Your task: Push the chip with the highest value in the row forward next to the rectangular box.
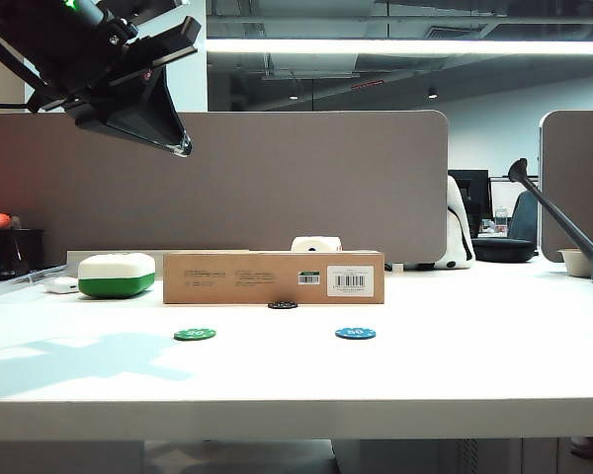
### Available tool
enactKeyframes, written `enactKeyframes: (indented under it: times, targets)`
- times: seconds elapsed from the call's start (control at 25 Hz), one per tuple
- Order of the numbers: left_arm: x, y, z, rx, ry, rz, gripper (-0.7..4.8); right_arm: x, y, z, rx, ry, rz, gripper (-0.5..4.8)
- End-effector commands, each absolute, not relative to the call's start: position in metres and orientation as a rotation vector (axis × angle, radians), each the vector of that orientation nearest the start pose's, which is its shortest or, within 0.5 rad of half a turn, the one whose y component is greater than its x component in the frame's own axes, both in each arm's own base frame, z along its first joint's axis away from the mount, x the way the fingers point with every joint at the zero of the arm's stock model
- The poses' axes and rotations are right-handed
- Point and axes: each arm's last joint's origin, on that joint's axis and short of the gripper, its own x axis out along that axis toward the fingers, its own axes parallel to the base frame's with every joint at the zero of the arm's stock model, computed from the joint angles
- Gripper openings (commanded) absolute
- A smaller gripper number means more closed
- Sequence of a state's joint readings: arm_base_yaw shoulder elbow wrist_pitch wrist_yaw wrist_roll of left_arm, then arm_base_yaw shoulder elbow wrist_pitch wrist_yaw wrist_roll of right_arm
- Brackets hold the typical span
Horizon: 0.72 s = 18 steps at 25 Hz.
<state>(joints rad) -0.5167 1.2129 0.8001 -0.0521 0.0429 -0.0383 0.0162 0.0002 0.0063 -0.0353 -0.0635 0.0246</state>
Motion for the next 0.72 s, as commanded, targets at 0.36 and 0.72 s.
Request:
enactKeyframes:
  times: [0.36, 0.72]
  targets:
    - [0.2277, -0.1307, 0.2662, 0.073, 0.454, -0.544, -0.05, 0.0974, 0.0034, 0.1616, 0.022, 0.024, 0.076, -0.05]
    - [0.2278, -0.1306, 0.2662, 0.201, 0.418, -0.57, -0.05, 0.0974, 0.0034, 0.1616, 0.022, 0.024, 0.076, -0.05]
